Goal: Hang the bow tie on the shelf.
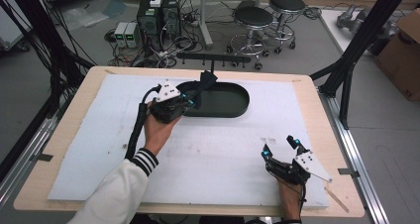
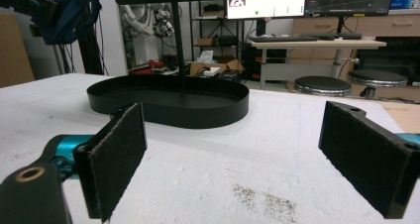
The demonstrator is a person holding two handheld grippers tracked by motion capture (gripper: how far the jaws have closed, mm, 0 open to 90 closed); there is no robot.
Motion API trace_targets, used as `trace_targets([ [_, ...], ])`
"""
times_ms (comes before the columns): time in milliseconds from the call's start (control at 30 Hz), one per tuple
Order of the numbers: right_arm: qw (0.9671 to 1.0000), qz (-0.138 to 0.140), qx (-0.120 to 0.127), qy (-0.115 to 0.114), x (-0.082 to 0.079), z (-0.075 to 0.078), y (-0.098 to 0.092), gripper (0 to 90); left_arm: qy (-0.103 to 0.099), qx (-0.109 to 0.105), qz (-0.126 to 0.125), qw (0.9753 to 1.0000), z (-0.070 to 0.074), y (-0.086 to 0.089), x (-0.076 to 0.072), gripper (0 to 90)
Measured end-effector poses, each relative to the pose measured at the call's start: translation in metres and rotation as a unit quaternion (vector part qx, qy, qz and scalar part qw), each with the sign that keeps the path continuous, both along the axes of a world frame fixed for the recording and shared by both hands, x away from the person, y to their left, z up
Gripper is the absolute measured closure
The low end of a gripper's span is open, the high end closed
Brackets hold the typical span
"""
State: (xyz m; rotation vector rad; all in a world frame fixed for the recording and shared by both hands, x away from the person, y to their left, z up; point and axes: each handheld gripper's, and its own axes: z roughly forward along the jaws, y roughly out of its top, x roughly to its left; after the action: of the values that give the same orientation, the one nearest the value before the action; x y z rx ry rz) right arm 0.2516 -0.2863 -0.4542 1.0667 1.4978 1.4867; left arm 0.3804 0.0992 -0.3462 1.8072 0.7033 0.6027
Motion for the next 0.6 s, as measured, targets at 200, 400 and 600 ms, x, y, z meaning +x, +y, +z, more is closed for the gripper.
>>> trace_targets([
  [200,1.0000,0.000,0.001,-0.001,0.000,0.000,0.000,10.2,-0.013,-0.011,0.016,0.9997,0.007,0.008,0.003,86.2],
  [400,1.0000,0.000,0.000,-0.001,0.000,0.000,0.000,10.2,-0.024,-0.020,0.034,0.9989,0.015,0.018,0.008,86.2],
  [600,1.0000,-0.001,0.000,0.000,0.000,0.000,0.000,10.2,-0.032,-0.020,0.044,0.9983,0.023,0.025,0.016,86.3],
])
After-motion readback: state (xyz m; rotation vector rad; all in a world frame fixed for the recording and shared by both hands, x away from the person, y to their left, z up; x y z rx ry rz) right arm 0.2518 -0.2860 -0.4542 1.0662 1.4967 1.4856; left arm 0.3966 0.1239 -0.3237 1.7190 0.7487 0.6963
